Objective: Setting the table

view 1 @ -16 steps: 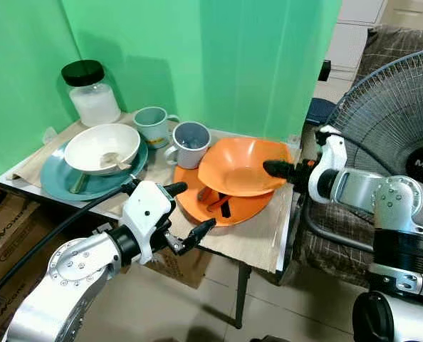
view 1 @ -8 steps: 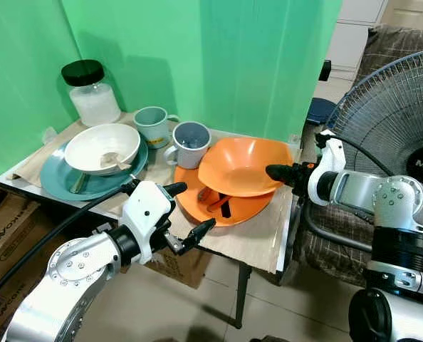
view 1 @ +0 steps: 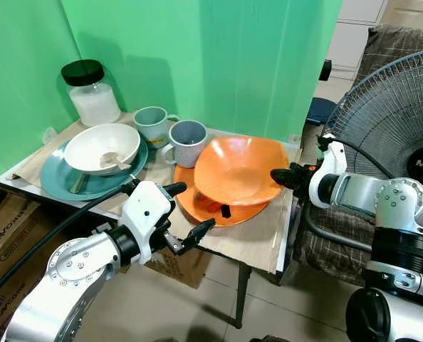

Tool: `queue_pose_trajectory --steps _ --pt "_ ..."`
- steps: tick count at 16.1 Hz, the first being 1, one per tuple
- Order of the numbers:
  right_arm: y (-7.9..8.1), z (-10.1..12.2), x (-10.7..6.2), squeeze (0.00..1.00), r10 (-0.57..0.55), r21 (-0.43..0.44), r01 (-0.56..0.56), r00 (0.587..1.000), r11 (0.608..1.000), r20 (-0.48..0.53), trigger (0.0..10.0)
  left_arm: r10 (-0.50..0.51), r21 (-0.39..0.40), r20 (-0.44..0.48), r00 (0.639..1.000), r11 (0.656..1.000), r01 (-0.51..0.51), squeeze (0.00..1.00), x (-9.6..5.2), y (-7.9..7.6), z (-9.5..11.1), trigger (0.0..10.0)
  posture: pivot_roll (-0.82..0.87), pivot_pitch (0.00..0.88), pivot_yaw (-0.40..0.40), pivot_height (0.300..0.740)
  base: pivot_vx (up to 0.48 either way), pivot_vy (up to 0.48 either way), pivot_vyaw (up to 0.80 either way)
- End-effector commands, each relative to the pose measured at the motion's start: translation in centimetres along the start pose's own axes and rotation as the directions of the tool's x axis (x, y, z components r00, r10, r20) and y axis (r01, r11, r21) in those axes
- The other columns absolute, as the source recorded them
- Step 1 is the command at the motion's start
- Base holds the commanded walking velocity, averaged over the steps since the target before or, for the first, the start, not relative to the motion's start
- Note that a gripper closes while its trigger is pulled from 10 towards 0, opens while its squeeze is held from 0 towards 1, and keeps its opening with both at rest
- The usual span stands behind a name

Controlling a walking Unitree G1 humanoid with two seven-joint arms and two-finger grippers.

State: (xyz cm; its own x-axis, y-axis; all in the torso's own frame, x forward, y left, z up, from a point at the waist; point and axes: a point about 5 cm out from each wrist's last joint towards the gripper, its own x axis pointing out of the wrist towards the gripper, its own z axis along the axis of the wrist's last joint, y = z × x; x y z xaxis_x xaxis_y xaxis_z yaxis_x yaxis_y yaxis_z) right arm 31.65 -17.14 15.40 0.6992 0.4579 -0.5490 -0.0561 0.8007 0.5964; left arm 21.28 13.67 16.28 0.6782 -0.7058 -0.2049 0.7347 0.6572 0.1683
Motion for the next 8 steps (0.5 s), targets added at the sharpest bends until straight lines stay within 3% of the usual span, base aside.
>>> queue_pose_trajectory --steps 1,8 --pt "0.3 0.3 -0.2 0.0 0.003 0.003 -0.003 1.0 1.0 0.008 0.0 0.002 0.013 -0.007 1.0 1.0 -0.002 0.0 0.1 0.1 -0.1 10.0 0.02 0.0 0.042 0.74 0.0 0.0 0.0" --pt "-0.2 1.4 -1.5 0.0 0.029 0.117 -0.04 0.995 0.992 0.091 0.0 -0.005 0.022 -0.008 1.0 1.0 0.006 0.0 0.2 0.3 -0.1 10.0 0.01 0.0 0.067 0.74 0.0 0.0 0.0"
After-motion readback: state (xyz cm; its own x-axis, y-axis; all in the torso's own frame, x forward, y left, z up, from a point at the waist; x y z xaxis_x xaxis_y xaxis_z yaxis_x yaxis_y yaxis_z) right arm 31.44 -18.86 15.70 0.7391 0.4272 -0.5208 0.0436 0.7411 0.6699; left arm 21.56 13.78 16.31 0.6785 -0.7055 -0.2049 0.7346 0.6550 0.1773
